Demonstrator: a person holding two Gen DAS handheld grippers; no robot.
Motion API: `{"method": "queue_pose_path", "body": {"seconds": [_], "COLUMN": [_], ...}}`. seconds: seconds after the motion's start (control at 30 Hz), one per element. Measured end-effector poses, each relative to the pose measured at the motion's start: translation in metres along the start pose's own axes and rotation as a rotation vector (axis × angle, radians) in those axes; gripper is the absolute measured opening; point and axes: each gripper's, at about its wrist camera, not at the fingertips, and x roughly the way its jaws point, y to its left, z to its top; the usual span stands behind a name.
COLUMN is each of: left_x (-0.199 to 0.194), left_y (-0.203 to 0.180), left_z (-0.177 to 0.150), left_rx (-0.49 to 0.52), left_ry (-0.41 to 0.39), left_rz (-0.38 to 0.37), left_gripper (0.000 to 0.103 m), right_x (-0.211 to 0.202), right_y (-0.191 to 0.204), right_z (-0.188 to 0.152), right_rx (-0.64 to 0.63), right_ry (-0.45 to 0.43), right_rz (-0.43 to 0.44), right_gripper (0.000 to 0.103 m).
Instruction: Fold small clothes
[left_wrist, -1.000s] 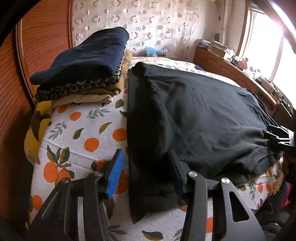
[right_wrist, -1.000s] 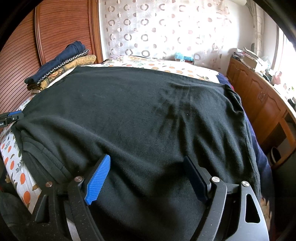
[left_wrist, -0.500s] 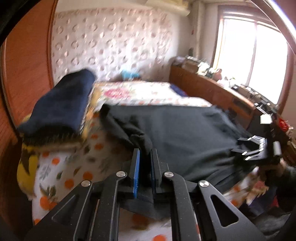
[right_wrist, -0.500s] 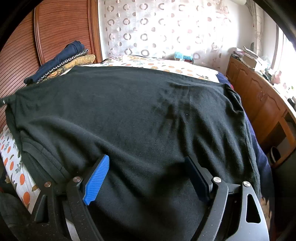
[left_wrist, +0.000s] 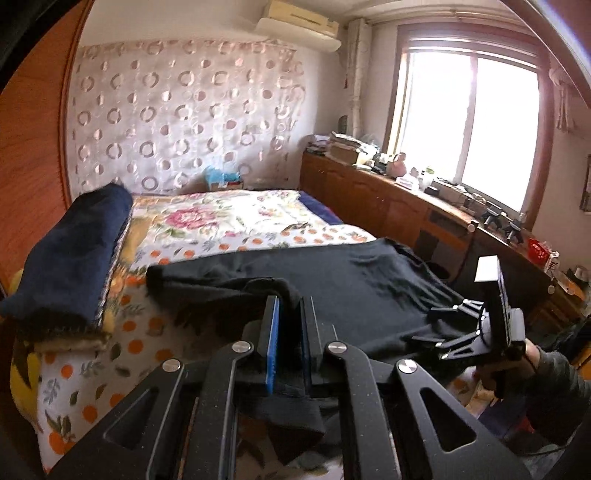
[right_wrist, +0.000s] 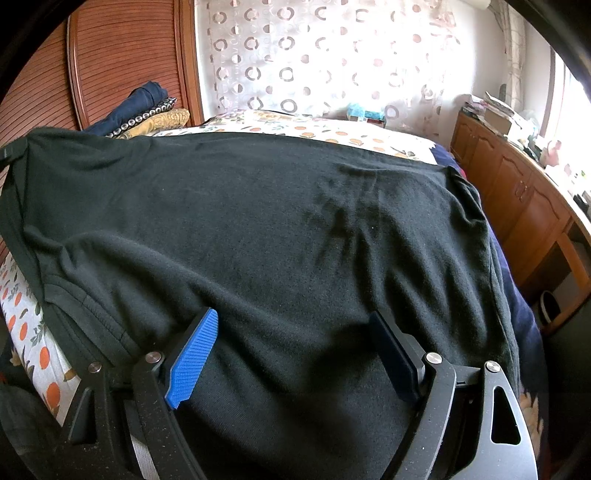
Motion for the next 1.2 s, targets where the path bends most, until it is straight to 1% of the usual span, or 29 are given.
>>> {"method": "queue_pose_path", "body": {"seconds": [0.17, 0.33, 0.47, 0.63, 0.67, 0.77, 0.8, 0.83, 0.9, 0.97, 1.03, 1.07, 1.1, 1.13, 1.17, 1.2], "left_x": [0.01, 0.025, 0.036, 0.043, 0.044, 0.05, 0.052, 0.054, 0.056, 0.055, 0.053, 0.052, 0.05, 0.048, 0.047, 0.045], "left_y": [-0.016, -0.042, -0.065, -0.107, -0.113, -0.129, -0.132, -0.132, -0.133, -0.131, -0.124, -0.122, -0.119, -0.116, -0.112, -0.107], "left_z": [0.024, 0.046, 0.058, 0.072, 0.073, 0.067, 0.063, 0.058, 0.054, 0.049, 0.045, 0.043, 0.041, 0.039, 0.036, 0.033], "left_rx": [0.023, 0.058, 0.095, 0.162, 0.173, 0.225, 0.23, 0.231, 0.23, 0.225, 0.218, 0.218, 0.216, 0.214, 0.209, 0.197], "left_ry": [-0.025, -0.03, -0.019, -0.015, -0.014, -0.005, -0.001, 0.014, 0.039, 0.041, 0.053, 0.055, 0.056, 0.056, 0.056, 0.056], "left_rz": [-0.051, -0.109, -0.152, -0.216, -0.216, -0.163, -0.165, -0.179, -0.191, -0.19, -0.19, -0.186, -0.177, -0.169, -0.162, -0.158], "left_gripper": [0.011, 0.011, 0.011, 0.011, 0.011, 0.011, 0.013, 0.016, 0.034, 0.042, 0.043, 0.046, 0.054, 0.058, 0.069, 0.075], "right_x": [-0.013, -0.043, -0.068, -0.097, -0.101, -0.106, -0.106, -0.106, -0.104, -0.101, -0.097, -0.096, -0.094, -0.093, -0.091, -0.088], "right_y": [-0.004, -0.023, -0.038, -0.047, -0.052, -0.061, -0.063, -0.063, -0.065, -0.063, -0.06, -0.06, -0.059, -0.056, -0.053, -0.05], "right_z": [0.0, -0.002, -0.006, -0.016, -0.018, -0.025, -0.027, -0.028, -0.03, -0.03, -0.029, -0.024, -0.02, -0.019, -0.018, -0.017], "right_rx": [-0.014, 0.032, 0.053, 0.066, 0.069, 0.09, 0.097, 0.1, 0.104, 0.108, 0.108, 0.106, 0.102, 0.096, 0.09, 0.087], "right_ry": [-0.028, -0.09, -0.136, -0.181, -0.185, -0.187, -0.186, -0.183, -0.178, -0.172, -0.167, -0.165, -0.162, -0.16, -0.156, -0.153], "right_rz": [-0.006, -0.006, -0.035, -0.087, -0.094, -0.108, -0.109, -0.11, -0.112, -0.105, -0.091, -0.084, -0.074, -0.065, -0.056, -0.044], "right_gripper": [0.085, 0.085, 0.085, 0.085, 0.085, 0.085, 0.085, 0.085, 0.085, 0.085, 0.085, 0.085, 0.085, 0.085, 0.085, 0.085]}}
